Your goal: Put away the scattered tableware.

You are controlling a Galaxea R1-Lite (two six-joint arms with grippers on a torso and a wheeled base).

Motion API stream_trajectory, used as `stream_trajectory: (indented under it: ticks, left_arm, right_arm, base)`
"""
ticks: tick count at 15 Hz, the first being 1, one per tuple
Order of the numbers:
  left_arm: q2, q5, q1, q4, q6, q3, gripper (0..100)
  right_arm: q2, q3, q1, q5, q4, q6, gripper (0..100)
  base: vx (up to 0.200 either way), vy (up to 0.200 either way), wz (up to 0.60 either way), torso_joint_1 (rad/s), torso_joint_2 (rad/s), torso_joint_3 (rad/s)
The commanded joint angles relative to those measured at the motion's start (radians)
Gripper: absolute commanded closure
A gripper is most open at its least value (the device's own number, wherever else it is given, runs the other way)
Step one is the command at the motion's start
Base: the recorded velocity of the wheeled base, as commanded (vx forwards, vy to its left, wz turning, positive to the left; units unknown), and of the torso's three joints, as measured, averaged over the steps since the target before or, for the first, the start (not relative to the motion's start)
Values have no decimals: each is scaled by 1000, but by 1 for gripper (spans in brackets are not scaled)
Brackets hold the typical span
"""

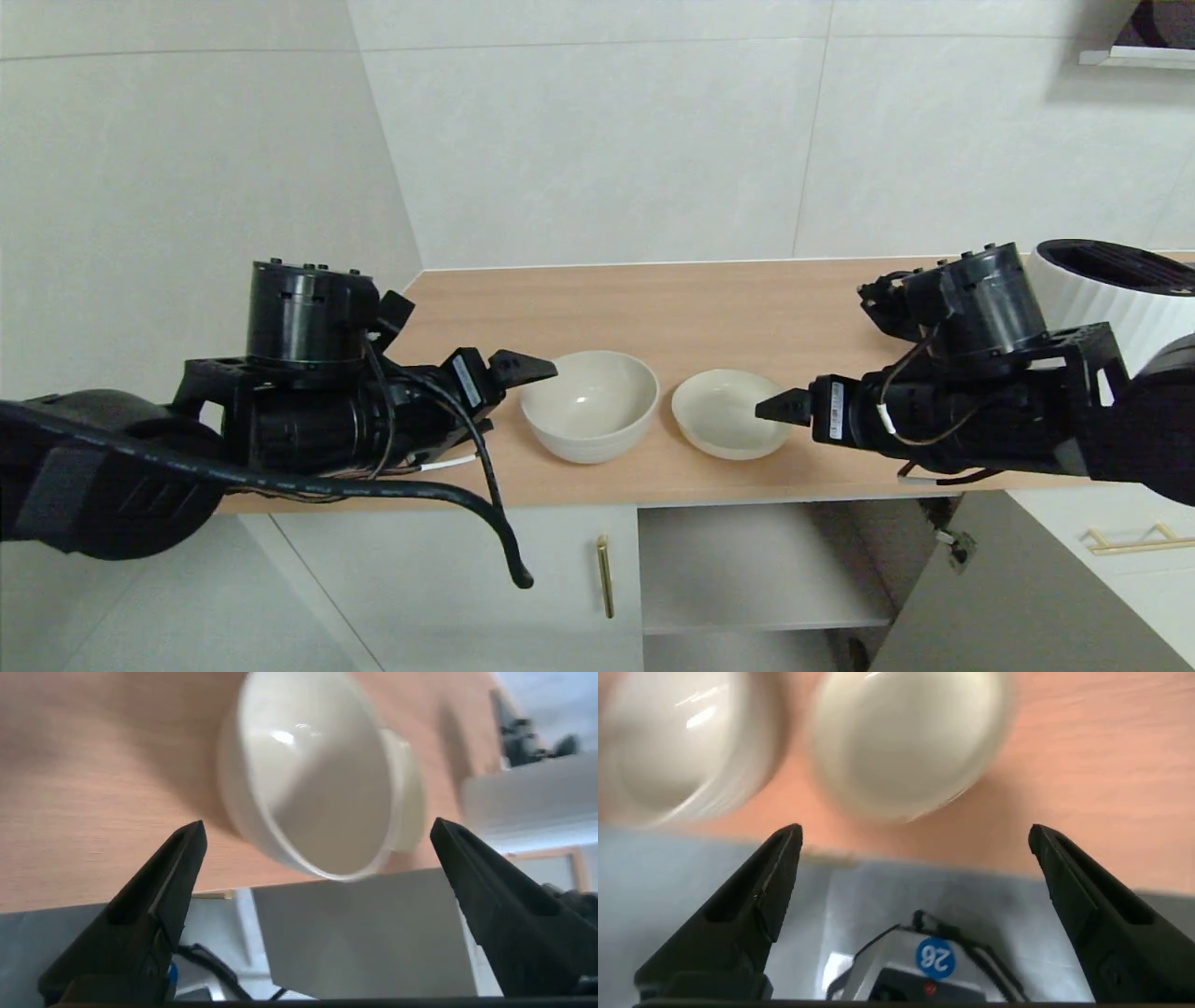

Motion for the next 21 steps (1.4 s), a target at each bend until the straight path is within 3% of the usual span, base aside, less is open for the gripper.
stream_trajectory:
  ticks: [1, 10, 11, 21]
  left_arm:
    - [63, 22, -5, -2, 0, -10, 0]
    - [117, 44, -7, -20, 0, -19, 0]
    - [117, 44, -7, -22, 0, -17, 100]
    - [103, 45, -7, -23, 0, -17, 100]
  right_arm:
    - [95, -36, -27, -21, -4, 4, 0]
    - [112, -19, -33, -41, -29, 4, 0]
    - [112, -19, -33, -41, -29, 4, 0]
    - [117, -28, -27, -72, -65, 0, 0]
  base:
    - [0, 0, 0, 0, 0, 0]
    - [0, 0, 0, 0, 0, 0]
    - [0, 0, 0, 0, 0, 0]
    - [0, 0, 0, 0, 0, 0]
